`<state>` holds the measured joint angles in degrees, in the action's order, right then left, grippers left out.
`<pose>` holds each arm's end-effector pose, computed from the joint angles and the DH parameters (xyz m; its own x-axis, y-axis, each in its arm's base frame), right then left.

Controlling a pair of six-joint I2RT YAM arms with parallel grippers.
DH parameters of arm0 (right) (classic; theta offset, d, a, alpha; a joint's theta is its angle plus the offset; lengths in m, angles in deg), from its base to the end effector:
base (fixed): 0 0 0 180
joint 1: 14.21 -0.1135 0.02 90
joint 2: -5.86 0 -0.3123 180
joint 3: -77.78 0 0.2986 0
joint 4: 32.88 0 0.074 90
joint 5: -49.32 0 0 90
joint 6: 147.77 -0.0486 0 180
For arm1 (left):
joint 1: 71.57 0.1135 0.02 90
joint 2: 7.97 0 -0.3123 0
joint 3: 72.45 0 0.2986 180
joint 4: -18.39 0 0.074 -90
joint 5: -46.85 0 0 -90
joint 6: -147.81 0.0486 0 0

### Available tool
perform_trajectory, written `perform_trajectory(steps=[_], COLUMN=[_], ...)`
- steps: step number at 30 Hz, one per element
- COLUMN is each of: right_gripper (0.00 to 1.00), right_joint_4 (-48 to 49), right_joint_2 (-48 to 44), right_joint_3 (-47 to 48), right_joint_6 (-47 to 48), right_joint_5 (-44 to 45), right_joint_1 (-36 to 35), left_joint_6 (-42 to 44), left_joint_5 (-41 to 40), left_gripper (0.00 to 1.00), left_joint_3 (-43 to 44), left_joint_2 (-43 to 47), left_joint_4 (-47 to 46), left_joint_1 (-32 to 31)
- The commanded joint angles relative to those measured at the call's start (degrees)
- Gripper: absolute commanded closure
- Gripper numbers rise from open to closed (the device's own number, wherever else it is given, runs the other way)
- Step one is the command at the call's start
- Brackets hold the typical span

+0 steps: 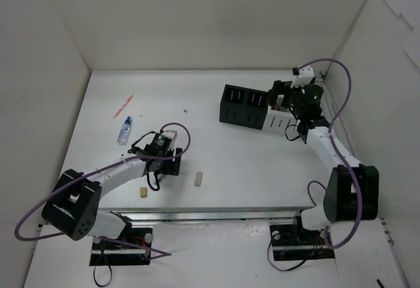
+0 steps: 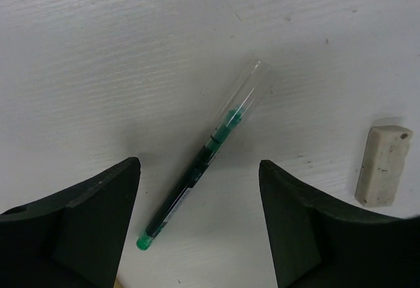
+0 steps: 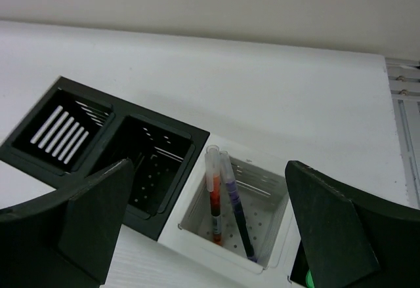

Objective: Sort the stationery into containers
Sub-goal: Pick up the pen from the center of the board.

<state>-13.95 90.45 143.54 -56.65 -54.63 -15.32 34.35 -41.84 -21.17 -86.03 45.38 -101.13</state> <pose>0.3940 0.0194 0.3282 0.0068 -0.0188 -0.9998 -0.2597 0.9655 -0.0200 0.2555 -0.1462 0.1856 -0.8447 0.0215 -0.5348 0.1839 0.9500 -0.2522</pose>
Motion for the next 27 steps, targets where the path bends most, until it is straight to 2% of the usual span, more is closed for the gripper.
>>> perform_trajectory(steps=[1,9,10,13,15,18,22,27], right_gripper=[0.02,0.02,0.02,0.02,0.02,0.02,0.02,0.02], right_joint_4=[4.1,-2.6,-4.8,-7.3,-10.5,-18.2,-18.7,-18.0], right_joint_2=[-8.9,-21.3,-22.2,-25.4,-28.1,-30.4,-31.3,-27.5], right_joint_3=[0.1,-2.0,-1.9,-2.8,-3.6,-2.9,-6.3,-8.4], right_joint_6=[-4.4,-7.0,-7.4,-9.7,-12.1,-15.7,-21.0,-26.0], right_joint_5=[-0.8,3.9,4.5,4.7,4.8,6.1,0.2,-8.9], right_joint_1=[0.3,0.2,0.4,0.1,0.1,-2.6,-8.0,-13.7], left_joint_6=[2.2,1.1,1.1,1.1,0.9,0.9,3.0,8.9], left_joint_5=[3.3,4.3,4.8,4.9,4.3,4.1,5.7,13.6], left_gripper=[0.33,0.65,0.76,0.96,1.0,1.0,1.0,1.0], left_joint_3=[3.8,3.6,3.8,4.4,4.5,5.2,7.5,9.4], left_joint_2=[-1.8,-7.4,-8.9,-10.3,-9.1,-6.9,-0.9,7.3], left_joint_4=[-1.6,-1.3,-1.3,-1.2,-1.4,-2.2,-4.6,-10.9], left_joint_1=[0.4,-0.8,-0.8,-2.2,-2.9,-3.5,-4.1,-5.2])
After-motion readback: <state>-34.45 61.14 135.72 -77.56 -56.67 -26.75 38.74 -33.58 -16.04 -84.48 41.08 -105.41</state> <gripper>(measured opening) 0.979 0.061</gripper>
